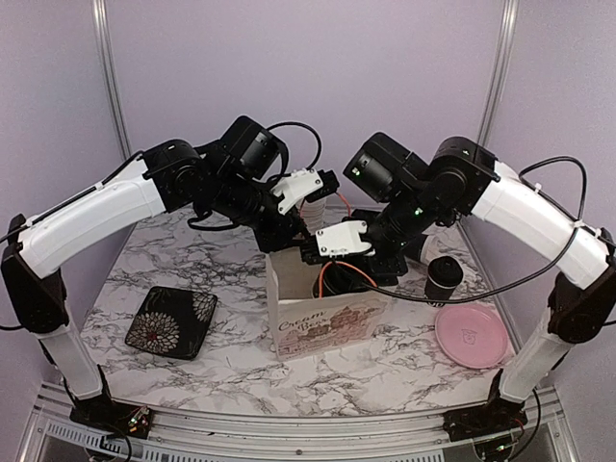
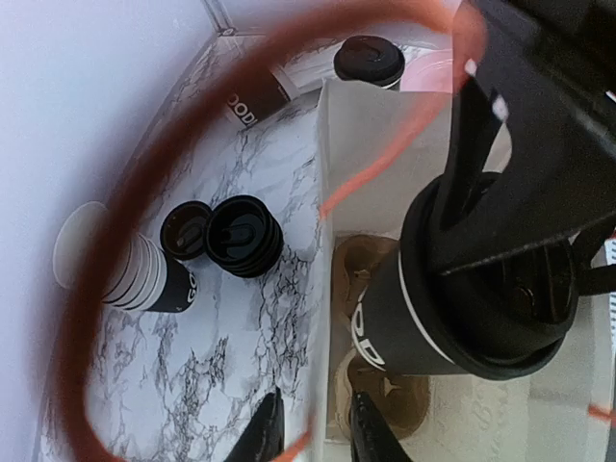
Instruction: Pack the takeout coffee
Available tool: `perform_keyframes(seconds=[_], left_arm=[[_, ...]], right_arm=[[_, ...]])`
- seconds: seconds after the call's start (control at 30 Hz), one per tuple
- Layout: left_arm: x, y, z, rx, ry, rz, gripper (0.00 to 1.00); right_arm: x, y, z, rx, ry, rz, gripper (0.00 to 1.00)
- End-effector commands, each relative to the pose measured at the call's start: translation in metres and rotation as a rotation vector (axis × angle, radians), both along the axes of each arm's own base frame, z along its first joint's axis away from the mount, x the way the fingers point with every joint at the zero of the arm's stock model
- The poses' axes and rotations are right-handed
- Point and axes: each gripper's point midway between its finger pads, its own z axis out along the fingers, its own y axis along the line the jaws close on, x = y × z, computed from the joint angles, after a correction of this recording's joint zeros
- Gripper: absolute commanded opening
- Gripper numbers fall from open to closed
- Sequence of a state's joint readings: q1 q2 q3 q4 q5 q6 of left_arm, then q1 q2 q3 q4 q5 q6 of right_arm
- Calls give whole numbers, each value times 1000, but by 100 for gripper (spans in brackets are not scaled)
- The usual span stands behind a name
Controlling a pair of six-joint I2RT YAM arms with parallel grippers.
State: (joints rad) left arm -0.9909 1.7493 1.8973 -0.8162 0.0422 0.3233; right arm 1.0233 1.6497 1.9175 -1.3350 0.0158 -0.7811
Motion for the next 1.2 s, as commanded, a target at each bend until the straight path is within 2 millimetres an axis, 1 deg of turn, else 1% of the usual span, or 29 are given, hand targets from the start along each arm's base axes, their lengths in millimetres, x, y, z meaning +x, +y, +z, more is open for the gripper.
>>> perform_keyframes(seconds=[0.0,0.07,0.13,0.2,0.23,0.3,0.37,0.4,0.47,0.53,0.6,0.67,0.7,0.83,0.93,1.03,1.13,1.17], left_arm=[[-16,5,45,-79,-50,-8,40],[-24,5,57,-102,-68,-8,50],[-39,4,74,-138,-87,-37,58],[-46,8,93,-173,-118,-26,61],[-44,12,103,-196,-131,-5,62],[-32,22,117,-229,-191,76,67],[-8,35,124,-256,-255,193,72],[5,42,124,-273,-267,246,74],[31,52,117,-302,-254,326,75],[57,57,103,-322,-227,396,75],[75,55,85,-337,-184,423,75],[88,45,60,-328,-127,419,73],[91,39,49,-325,-93,407,71],[97,16,-1,-278,26,371,66],[95,5,-32,-251,104,357,65],[93,-5,-58,-240,177,347,65],[89,-14,-76,-234,238,328,64],[89,-16,-82,-232,255,327,64]], right_arm=[[-11,-10,10,-11,-98,-13,48],[-17,-12,11,-17,-107,-10,48],[-22,-15,12,-19,-110,-9,48],[-29,-18,13,-20,-111,-7,48],[-35,-20,13,-24,-102,-4,48],[-44,-28,10,-25,-90,0,48],[-45,-41,-4,-71,-105,0,48],[-44,-47,-12,-101,-117,0,47],[-46,-58,-24,-143,-124,11,46],[-51,-66,-35,-170,-122,29,46],[-54,-68,-36,-173,-128,39,45],[-57,-69,-36,-170,-124,46,45],[-58,-70,-37,-167,-120,49,45],[-67,-74,-46,-179,-120,84,43],[-71,-79,-55,-200,-138,91,43],[-76,-83,-60,-195,-146,106,43],[-72,-81,-56,-167,-201,108,43],[-68,-79,-53,-152,-232,99,43]])
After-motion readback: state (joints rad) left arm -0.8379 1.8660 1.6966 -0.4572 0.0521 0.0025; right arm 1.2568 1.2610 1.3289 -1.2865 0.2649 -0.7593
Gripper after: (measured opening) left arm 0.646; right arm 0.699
